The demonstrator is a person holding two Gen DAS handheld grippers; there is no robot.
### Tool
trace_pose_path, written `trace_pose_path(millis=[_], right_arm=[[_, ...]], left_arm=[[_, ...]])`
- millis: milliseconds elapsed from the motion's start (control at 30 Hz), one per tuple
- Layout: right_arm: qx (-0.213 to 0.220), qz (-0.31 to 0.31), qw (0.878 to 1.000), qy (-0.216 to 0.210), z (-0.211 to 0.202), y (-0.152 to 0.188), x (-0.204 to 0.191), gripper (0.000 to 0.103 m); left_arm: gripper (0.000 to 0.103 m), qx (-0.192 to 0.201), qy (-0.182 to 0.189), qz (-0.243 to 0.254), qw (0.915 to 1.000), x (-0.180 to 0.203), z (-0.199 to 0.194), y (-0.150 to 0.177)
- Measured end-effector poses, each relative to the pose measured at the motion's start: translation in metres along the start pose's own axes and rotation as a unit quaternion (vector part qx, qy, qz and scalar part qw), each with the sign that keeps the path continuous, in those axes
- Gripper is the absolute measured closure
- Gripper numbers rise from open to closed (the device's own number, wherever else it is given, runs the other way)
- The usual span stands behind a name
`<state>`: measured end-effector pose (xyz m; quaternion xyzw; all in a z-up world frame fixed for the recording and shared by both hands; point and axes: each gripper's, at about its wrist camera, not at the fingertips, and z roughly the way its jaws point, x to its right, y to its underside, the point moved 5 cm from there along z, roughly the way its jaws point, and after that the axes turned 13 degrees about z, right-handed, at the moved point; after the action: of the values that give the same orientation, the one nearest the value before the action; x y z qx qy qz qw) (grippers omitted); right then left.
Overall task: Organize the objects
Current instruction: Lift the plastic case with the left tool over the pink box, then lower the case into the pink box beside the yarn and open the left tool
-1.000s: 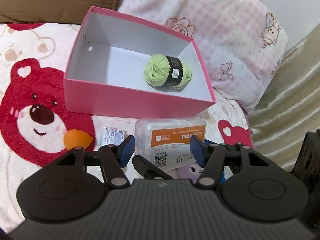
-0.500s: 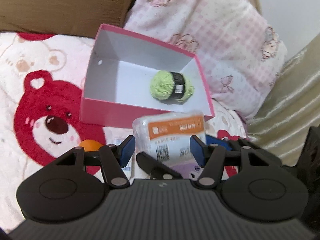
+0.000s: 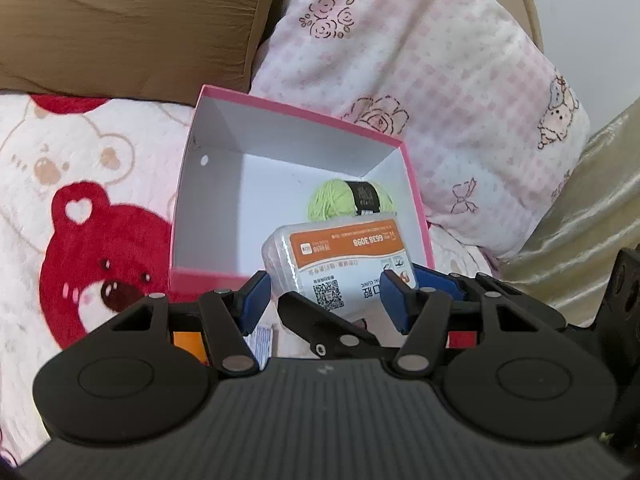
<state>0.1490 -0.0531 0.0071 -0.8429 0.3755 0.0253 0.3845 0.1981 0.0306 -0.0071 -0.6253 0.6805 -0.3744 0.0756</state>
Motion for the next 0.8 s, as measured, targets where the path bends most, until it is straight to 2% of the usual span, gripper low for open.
trace_pose_path(millis=[233, 500, 700, 800], right_arm=[[-0.013, 0.021, 1.000, -0.017, 0.038, -0.033, 0.011, 0.008], [-0.044, 0.029, 0.998, -0.033, 0.091, -0.044, 0.036, 0.008], [-0.073, -0.019, 0.996, -0.045, 0.118, -0.041, 0.041, 0.008], [-0.072, -0.054, 0.996, -0.025, 0.128, -0.036, 0.041, 0.011]], left_arm=[[0.045, -0.018, -0.011, 0.008, 0.9997, -0.018, 0.035, -0.033], [0.047, -0.059, -0.011, 0.016, 0.9981, -0.043, 0.091, -0.042], [0.046, -0.061, -0.019, 0.032, 0.9974, -0.055, 0.115, -0.045], [0.046, -0.070, -0.022, 0.035, 0.9967, -0.058, 0.126, -0.043]])
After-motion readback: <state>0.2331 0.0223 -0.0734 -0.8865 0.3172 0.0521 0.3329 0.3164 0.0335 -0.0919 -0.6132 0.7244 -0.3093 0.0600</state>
